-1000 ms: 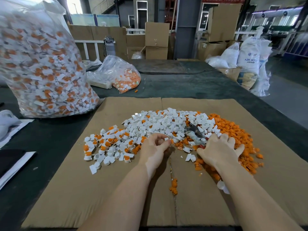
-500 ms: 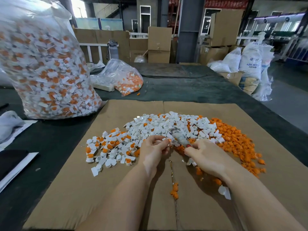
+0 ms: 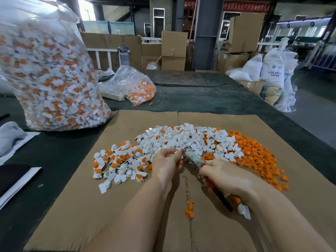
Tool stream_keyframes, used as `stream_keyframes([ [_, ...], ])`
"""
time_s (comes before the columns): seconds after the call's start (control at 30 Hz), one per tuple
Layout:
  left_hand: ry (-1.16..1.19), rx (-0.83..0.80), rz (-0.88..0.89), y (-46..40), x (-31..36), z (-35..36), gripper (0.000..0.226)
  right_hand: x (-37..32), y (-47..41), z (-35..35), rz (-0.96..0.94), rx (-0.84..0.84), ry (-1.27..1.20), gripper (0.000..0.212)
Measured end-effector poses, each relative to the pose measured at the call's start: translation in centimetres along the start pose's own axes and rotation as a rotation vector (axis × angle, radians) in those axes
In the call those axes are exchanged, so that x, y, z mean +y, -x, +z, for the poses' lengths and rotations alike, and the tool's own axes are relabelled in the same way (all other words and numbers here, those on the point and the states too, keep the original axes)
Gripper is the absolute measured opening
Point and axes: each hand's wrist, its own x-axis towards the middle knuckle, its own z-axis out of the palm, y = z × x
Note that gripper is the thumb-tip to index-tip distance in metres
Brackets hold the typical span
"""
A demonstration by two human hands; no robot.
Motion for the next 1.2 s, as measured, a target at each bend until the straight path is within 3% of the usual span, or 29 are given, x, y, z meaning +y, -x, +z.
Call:
stream_keyframes([
  [0.53, -0.083, 0.008, 0.039, 0.6, 0.1, 0.0, 0.008, 0.2, -0.9, 1.6, -0.094, 0.161, 0.263, 0.03],
  [0.77, -0.009, 0.016, 0.047, 0.9, 0.0, -0.2, 0.012, 1.9, -1.5, 1.8, -0.075, 0.337, 0.13, 0.035],
  [0.83, -0.052, -0.009, 0.1, 1.1, -0.2, -0.4, 0.01, 2.6, -2.0, 1.5, -0.05, 0.488, 0.273, 0.039],
  [0.93, -0.326, -0.058, 0.222, 1.0, -0.7, -0.9, 0.019, 4.0, -3.2, 1.0, 0.016, 0.67, 0.532, 0.05],
  [1.2, -0.518, -0.058, 0.339, 0.7, -1.5, -1.5, 0.028, 5.9, -5.2, 0.6, 0.117, 0.734, 0.697, 0.07],
])
